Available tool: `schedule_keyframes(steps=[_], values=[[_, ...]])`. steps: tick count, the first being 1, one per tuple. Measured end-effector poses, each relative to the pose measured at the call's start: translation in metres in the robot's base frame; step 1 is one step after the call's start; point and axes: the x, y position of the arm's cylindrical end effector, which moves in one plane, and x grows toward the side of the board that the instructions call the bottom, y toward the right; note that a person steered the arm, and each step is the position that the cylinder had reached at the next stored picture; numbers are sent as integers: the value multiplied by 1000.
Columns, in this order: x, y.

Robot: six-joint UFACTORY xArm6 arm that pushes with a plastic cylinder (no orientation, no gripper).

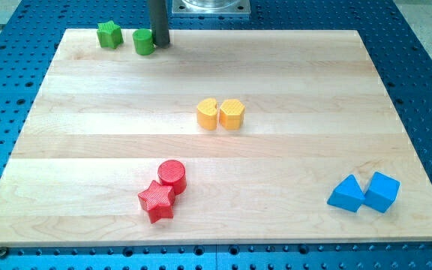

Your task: Point your arm diagonally right to the green circle

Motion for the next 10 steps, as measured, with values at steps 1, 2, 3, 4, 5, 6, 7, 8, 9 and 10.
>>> schedule_keyframes(steps=[1, 2, 3, 4, 5, 6, 7, 8, 9, 10], values=[[33, 25], [33, -24], [40, -35], [48, 13], [53, 17], [53, 17], [53, 17], [53, 15], [53, 15], [56, 15]])
